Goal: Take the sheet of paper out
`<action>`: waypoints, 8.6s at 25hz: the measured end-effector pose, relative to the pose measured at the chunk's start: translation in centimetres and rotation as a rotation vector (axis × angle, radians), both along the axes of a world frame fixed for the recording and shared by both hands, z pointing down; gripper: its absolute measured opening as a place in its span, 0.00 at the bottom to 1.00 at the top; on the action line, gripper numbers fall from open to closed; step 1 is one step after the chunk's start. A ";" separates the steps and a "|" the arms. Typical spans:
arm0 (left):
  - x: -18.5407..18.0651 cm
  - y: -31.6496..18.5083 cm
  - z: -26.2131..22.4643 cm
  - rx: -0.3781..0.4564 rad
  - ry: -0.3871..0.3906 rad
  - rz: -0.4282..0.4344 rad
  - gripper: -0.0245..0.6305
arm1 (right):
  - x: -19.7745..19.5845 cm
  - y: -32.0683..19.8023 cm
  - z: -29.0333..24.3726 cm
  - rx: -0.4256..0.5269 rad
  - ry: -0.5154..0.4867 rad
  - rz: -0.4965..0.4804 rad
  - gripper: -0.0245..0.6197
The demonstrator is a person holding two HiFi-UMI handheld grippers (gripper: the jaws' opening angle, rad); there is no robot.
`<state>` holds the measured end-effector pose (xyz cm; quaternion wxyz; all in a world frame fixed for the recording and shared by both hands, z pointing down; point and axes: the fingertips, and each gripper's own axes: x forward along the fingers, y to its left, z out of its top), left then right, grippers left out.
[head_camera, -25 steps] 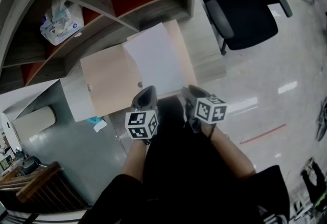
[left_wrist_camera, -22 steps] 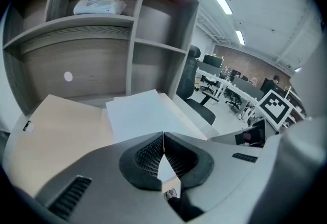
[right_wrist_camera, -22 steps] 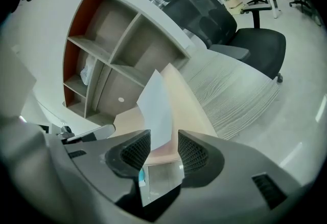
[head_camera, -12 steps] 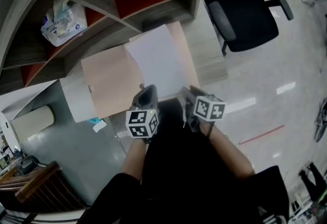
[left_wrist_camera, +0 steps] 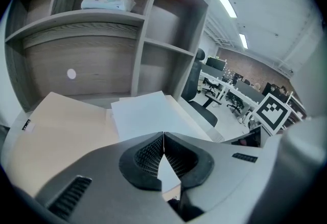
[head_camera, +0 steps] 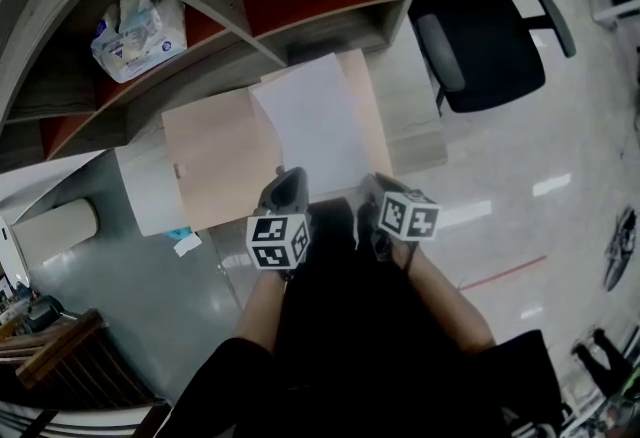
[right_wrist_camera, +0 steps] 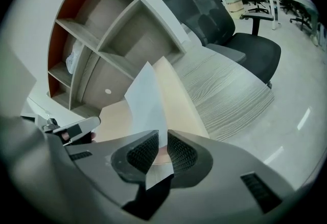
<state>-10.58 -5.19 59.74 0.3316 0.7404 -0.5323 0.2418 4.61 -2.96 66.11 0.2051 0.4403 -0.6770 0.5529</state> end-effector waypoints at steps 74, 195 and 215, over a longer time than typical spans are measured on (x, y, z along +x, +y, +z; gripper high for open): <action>-11.4 -13.2 9.7 -0.218 0.262 -0.079 0.34 | -0.1 -1.5 -2.5 0.015 0.175 0.042 0.07; -19.5 1.7 -13.7 0.360 -0.132 -0.305 0.10 | -14.0 4.3 -12.9 0.608 0.070 -0.587 0.06; -21.1 4.8 -20.1 0.506 -0.147 -0.281 0.10 | -15.7 6.5 -17.7 0.803 0.138 -0.499 0.06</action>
